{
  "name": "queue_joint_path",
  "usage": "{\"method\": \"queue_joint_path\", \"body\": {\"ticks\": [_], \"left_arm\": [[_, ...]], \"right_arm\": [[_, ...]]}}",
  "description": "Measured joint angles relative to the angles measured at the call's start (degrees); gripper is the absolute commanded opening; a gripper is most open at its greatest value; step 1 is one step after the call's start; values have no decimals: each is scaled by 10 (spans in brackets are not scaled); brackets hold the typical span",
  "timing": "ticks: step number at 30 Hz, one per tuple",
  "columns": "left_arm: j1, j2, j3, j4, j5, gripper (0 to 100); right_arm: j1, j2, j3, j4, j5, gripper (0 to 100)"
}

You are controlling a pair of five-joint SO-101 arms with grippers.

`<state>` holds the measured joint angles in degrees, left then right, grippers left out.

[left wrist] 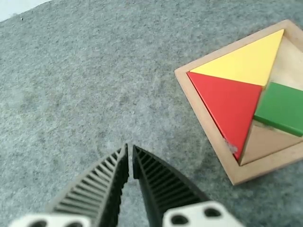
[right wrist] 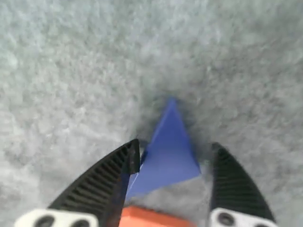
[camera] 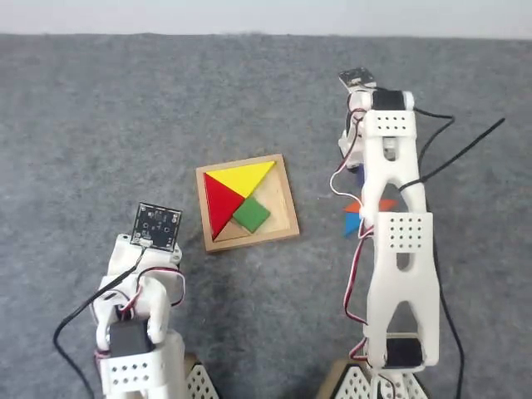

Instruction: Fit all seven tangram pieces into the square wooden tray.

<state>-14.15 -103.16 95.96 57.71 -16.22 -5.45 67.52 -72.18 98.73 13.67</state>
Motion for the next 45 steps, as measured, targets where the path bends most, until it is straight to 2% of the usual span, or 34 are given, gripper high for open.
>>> {"method": "queue_joint_path", "body": {"ticks": [7, 17, 28, 33, 45], "left_arm": [[0, 0, 0, 0, 0, 14], [0, 0, 0, 0, 0, 14], [0, 0, 0, 0, 0, 14], [0, 0, 0, 0, 0, 14], [0, 0, 0, 0, 0, 14]], "right_arm": [[2, 11, -33, 18, -33, 262], [1, 18, -19, 18, -35, 188], [3, 22, -12, 18, -53, 180], [4, 22, -12, 18, -56, 94], [10, 23, -18, 18, -56, 95]]}}
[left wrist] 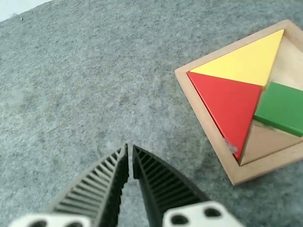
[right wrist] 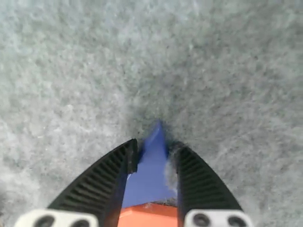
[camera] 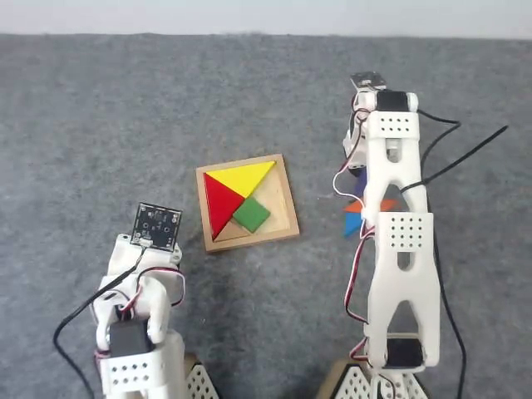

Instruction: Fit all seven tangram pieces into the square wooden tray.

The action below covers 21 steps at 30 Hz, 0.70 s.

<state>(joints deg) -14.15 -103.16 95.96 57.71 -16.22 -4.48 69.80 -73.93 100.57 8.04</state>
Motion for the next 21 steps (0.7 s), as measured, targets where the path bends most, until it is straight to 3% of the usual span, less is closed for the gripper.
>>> {"method": "queue_joint_path", "body": {"ticks": [2, 8, 15, 21], "left_arm": [[0, 0, 0, 0, 0, 14], [0, 0, 0, 0, 0, 14], [0, 0, 0, 0, 0, 14], [0, 0, 0, 0, 0, 14]], "right_arm": [[0, 0, 0, 0, 0, 104], [8, -27, 50, 0, -17, 256], [9, -122, 244, -1, -64, 220], [9, -139, 281, -20, -98, 221]]}}
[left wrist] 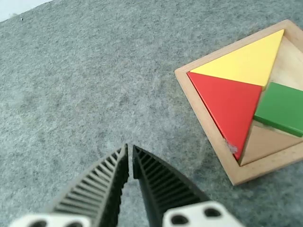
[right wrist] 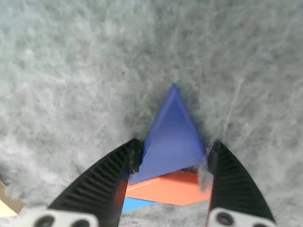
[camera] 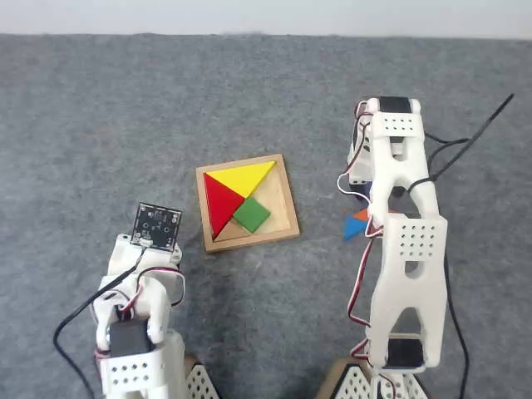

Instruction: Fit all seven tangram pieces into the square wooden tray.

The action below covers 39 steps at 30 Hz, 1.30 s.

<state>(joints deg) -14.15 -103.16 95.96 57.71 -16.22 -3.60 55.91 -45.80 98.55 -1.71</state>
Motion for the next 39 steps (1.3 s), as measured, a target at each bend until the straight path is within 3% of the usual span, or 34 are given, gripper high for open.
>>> {"method": "queue_joint_path", "body": {"ticks": [11, 17, 39], "left_arm": [[0, 0, 0, 0, 0, 14], [0, 0, 0, 0, 0, 14], [0, 0, 0, 0, 0, 14]], "right_arm": [[0, 7, -7, -4, 18, 218], [7, 7, -8, -4, 17, 110], [10, -19, -35, 21, 17, 111]]}}
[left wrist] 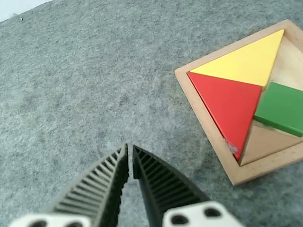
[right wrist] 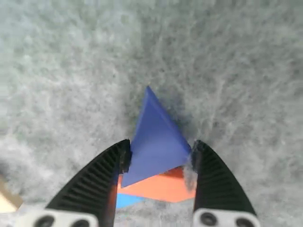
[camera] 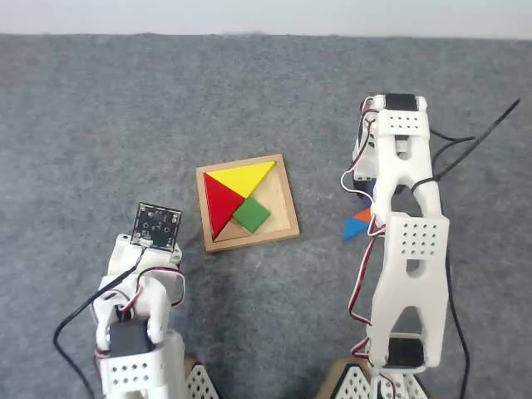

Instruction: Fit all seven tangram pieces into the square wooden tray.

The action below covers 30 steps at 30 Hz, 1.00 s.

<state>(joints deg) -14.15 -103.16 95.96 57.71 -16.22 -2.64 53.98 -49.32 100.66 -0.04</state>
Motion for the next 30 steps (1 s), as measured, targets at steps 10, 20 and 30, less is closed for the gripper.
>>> {"method": "queue_joint_path", "body": {"ticks": [10, 20, 30], "left_arm": [[0, 0, 0, 0, 0, 14], [0, 0, 0, 0, 0, 14], [0, 0, 0, 0, 0, 14]], "right_arm": [[-41, -222, 173, 0, -9, 111], [-220, -250, 272, -52, -104, 111], [-303, -175, 275, -142, -210, 111]]}}
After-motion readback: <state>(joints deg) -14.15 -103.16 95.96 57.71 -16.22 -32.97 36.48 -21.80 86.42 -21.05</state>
